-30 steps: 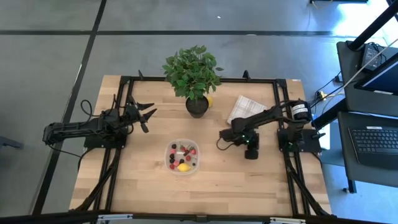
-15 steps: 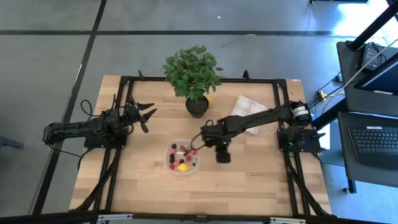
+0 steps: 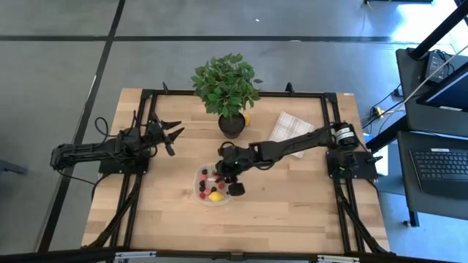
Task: Pick and placing Produce into tupperware
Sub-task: Put the pink peach into the transparent bin
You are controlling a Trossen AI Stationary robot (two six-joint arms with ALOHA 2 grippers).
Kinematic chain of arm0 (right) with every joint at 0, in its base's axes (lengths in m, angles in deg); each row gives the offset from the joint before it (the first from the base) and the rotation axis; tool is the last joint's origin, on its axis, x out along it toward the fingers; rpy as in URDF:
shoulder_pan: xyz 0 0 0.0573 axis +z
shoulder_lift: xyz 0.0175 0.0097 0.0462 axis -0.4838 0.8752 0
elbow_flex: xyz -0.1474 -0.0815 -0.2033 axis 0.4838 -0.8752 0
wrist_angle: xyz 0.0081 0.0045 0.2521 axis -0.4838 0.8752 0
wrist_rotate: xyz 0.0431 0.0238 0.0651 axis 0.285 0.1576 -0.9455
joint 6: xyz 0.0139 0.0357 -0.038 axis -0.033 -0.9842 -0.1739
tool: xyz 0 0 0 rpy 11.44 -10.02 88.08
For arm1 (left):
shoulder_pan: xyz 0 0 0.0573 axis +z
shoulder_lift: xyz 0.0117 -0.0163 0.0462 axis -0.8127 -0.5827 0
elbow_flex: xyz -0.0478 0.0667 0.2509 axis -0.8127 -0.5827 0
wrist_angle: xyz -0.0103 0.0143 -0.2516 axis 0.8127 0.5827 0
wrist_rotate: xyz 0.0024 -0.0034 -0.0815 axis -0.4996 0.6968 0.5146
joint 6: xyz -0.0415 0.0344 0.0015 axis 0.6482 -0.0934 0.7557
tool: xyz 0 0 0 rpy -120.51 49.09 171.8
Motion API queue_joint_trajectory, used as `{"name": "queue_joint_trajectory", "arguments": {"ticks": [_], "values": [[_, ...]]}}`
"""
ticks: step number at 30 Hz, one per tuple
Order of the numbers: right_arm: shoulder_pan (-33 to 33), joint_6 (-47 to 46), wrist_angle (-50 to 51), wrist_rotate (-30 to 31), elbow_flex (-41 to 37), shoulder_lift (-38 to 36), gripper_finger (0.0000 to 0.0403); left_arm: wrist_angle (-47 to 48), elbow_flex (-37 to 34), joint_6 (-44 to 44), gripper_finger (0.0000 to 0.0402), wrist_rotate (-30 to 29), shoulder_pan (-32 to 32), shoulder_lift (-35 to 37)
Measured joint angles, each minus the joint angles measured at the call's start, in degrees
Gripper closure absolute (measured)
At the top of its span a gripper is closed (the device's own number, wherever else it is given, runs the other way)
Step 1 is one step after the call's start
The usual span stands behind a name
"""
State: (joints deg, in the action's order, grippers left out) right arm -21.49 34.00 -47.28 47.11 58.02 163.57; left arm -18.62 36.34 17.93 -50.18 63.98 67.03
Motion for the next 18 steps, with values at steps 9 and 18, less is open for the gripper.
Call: {"name": "queue_joint_trajectory", "arguments": {"ticks": [9,18], "values": [[-0.17,0.16,-7.81,0.06,-0.05,8.01,0.0319,0.00,0.00,-0.02,0.0276,0.00,-0.01,0.02],[-0.21,0.05,-7.62,0.08,-0.09,10.09,0.0319,0.02,0.00,-0.04,0.0276,0.00,0.00,0.02]]}}
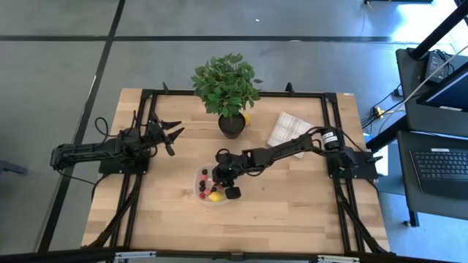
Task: Pick and placing Produce into tupperware
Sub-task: Put the pink peach into the transparent bin, then put the yellow lemon into the transparent bin
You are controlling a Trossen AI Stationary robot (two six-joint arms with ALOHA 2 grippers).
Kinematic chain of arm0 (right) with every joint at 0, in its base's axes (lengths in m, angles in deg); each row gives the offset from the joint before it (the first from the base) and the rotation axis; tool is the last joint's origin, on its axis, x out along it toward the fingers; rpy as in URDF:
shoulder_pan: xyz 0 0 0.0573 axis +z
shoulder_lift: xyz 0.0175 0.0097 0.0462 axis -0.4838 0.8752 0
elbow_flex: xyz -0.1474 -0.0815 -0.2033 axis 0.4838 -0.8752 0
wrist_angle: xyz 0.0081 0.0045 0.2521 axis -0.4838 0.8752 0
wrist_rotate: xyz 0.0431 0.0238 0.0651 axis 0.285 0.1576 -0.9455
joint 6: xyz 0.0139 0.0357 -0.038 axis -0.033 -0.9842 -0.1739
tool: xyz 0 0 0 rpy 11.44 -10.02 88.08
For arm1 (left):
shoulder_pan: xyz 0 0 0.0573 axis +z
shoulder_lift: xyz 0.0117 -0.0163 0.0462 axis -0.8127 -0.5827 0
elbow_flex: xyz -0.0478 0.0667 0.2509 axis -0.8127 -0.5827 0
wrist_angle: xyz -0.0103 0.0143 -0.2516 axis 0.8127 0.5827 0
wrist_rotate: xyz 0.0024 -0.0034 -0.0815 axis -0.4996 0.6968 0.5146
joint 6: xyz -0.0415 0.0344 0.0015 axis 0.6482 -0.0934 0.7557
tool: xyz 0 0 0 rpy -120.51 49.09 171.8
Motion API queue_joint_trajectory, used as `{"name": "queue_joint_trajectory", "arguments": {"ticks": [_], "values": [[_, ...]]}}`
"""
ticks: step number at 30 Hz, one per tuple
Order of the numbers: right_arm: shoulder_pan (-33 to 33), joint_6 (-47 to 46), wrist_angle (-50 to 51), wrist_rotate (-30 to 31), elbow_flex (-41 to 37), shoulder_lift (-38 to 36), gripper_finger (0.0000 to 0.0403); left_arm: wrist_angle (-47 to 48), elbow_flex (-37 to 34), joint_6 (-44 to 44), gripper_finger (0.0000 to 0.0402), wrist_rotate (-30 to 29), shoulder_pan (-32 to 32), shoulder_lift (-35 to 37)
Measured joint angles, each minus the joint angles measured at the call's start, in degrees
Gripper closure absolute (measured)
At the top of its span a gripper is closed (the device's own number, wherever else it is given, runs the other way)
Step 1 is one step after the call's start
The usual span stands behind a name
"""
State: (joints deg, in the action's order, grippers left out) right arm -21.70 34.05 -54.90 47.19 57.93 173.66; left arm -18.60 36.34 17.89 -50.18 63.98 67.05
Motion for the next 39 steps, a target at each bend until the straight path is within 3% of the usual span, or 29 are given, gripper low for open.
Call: {"name": "queue_joint_trajectory", "arguments": {"ticks": [5,17,23,29,32,39], "values": [[-0.37,-0.15,-0.09,-0.03,0.00,-0.09,0.0302,0.01,0.00,-0.03,0.0276,0.00,0.00,0.00],[-1.02,-1.57,0.02,-0.02,0.00,-0.11,0.0158,0.01,0.00,-0.09,0.0276,0.00,-0.01,0.00],[-1.01,-1.70,3.40,0.01,0.02,-2.52,0.0124,0.01,0.00,-0.23,0.0276,0.00,0.01,-0.01],[-1.22,-3.45,18.05,0.53,0.04,-9.66,0.0121,0.03,-0.01,-0.31,0.0276,0.00,-0.01,0.00],[-1.23,-5.74,25.42,5.02,-1.62,-14.18,0.0121,0.02,0.00,-0.29,0.0276,0.00,0.00,-0.02],[-1.89,-16.55,32.81,14.84,-16.58,-31.63,0.0121,0.52,0.00,-0.28,0.0276,-0.01,0.01,-0.01]]}}
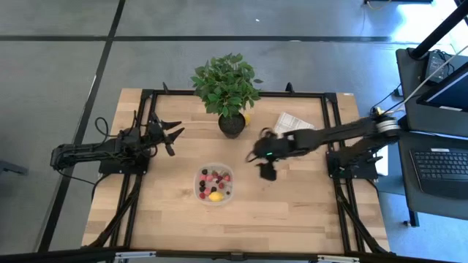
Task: Pick and placing Produce into tupperware
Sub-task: Put the yellow lemon into the transparent bin
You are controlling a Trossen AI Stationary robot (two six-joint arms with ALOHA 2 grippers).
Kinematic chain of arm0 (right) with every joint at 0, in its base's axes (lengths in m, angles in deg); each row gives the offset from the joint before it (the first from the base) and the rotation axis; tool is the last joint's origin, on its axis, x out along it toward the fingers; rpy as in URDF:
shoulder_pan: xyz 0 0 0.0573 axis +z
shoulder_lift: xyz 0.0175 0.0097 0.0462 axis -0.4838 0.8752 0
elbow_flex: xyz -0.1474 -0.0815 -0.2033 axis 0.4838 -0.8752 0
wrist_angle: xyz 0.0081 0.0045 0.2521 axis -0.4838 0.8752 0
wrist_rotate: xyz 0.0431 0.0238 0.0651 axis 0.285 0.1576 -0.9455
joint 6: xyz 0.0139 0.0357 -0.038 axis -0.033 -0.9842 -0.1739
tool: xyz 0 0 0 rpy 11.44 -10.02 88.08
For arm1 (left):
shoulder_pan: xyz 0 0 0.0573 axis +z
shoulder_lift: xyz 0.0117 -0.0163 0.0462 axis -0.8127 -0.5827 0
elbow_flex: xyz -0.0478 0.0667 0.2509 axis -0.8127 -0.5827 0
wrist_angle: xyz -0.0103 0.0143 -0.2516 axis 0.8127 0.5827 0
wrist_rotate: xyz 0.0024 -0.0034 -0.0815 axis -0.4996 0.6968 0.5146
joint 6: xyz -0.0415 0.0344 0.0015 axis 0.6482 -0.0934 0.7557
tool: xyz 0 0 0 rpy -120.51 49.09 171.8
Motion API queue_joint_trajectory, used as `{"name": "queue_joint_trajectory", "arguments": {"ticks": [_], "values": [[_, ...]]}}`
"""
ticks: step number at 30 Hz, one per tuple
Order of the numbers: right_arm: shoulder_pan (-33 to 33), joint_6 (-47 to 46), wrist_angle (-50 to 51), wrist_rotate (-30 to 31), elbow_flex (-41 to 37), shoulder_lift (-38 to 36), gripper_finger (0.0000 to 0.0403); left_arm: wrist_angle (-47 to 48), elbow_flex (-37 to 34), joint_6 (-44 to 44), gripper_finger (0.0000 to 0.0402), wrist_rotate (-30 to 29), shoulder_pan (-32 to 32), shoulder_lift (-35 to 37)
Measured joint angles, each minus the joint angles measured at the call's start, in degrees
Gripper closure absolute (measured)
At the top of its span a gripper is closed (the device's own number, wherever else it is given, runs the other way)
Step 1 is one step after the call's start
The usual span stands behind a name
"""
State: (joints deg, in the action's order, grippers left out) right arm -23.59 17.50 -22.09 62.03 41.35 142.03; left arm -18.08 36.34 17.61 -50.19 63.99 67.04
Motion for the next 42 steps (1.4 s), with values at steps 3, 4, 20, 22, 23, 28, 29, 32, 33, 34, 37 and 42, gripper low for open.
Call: {"name": "queue_joint_trajectory", "arguments": {"ticks": [3,4,20,22,23,28,29,32,33,34,37,42], "values": [[-0.43,-0.22,-2.59,5.44,-7.56,-9.09,0.0121,-0.03,0.00,-0.55,0.0276,-0.01,0.00,0.01],[-0.53,0.40,-4.19,7.05,-9.91,-11.83,0.0121,-0.02,0.00,-1.06,0.0276,-0.01,-0.02,0.01],[-18.27,10.67,-30.58,9.72,-28.51,-22.07,0.0119,-0.95,0.00,-5.99,0.0276,-0.10,0.00,-0.01],[-21.61,10.45,-32.42,5.65,-29.43,-21.74,0.0112,-1.25,0.00,-5.98,0.0276,-0.12,0.00,-0.01],[-22.99,10.45,-34.10,3.04,-29.70,-21.41,0.0107,-1.43,-0.01,-5.92,0.0276,-0.12,0.00,0.00],[-26.84,11.19,-41.23,-1.04,-29.93,-18.02,0.0069,-1.95,-0.02,-6.33,0.0276,-0.46,0.00,-0.01],[-27.20,11.61,-43.14,-1.04,-29.93,-17.05,0.0061,-2.16,-0.01,-6.70,0.0276,-0.52,0.00,-0.01],[-27.54,11.99,-48.68,-0.96,-29.93,-14.07,0.0040,-2.24,-0.01,-8.16,0.0276,-0.76,0.00,0.01],[-27.63,11.96,-50.22,-0.97,-29.93,-13.15,0.0036,-2.24,0.00,-8.68,0.0276,-1.01,0.00,0.00],[-27.63,12.00,-52.13,-0.98,-29.93,-12.23,0.0033,-2.24,0.00,-8.90,0.0276,-1.09,0.00,0.00],[-27.63,10.85,-56.64,-0.16,-29.90,-10.02,0.0031,-2.24,-0.02,-8.92,0.0276,-1.09,0.00,0.01],[-28.20,0.87,-57.92,8.67,-28.97,-5.96,0.0030,-2.24,0.00,-8.90,0.0276,-1.11,0.00,-0.01]]}}
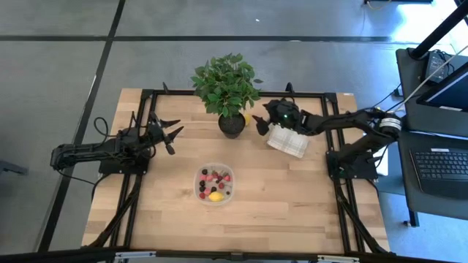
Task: Pick and placing Produce into tupperware
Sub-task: Put the yellow lemon into the transparent bin
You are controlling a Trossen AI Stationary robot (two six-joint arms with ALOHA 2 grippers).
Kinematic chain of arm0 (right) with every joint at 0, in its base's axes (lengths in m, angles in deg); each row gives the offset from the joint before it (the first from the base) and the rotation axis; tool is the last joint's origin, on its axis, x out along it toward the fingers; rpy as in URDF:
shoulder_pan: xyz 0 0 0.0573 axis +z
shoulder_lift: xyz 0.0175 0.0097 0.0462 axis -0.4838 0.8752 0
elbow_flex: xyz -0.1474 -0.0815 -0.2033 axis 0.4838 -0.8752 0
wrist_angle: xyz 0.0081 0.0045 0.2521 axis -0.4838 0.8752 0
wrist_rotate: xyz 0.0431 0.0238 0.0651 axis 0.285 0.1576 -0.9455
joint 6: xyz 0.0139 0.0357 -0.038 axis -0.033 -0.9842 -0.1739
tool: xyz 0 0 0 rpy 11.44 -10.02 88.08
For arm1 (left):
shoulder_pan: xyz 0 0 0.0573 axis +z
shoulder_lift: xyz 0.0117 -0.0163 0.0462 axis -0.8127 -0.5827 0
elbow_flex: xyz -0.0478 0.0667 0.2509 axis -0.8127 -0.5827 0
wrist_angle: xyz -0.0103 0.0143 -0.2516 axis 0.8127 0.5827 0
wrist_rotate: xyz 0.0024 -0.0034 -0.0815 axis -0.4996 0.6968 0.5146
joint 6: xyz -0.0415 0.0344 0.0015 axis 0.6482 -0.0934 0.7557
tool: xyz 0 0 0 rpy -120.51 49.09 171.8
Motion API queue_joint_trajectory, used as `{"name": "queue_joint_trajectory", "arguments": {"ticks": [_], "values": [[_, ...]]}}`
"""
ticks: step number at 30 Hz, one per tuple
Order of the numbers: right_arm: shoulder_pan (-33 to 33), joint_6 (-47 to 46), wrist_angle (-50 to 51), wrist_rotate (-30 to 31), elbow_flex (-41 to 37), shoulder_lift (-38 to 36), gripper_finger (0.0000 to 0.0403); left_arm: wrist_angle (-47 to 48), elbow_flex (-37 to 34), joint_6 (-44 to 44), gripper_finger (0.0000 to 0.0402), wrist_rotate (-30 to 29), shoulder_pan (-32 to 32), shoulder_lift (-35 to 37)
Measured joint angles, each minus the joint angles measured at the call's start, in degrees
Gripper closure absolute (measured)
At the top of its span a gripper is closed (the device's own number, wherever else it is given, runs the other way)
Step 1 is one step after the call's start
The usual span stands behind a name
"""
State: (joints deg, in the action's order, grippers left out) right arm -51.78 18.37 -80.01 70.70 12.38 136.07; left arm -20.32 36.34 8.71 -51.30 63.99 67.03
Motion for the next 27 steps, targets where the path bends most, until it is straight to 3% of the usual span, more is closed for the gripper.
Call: {"name": "queue_joint_trajectory", "arguments": {"ticks": [7,16,27], "values": [[-0.72,-4.19,1.21,-1.17,5.58,7.80,0.0030,0.11,0.00,0.05,0.0276,0.02,0.00,0.02],[-2.12,-8.21,16.97,-0.53,16.98,14.02,0.0030,0.22,-0.02,0.44,0.0276,0.02,0.00,0.02],[-4.00,-7.75,18.29,-5.37,16.98,15.23,0.0030,0.24,-0.02,0.42,0.0276,0.02,0.00,0.02]]}}
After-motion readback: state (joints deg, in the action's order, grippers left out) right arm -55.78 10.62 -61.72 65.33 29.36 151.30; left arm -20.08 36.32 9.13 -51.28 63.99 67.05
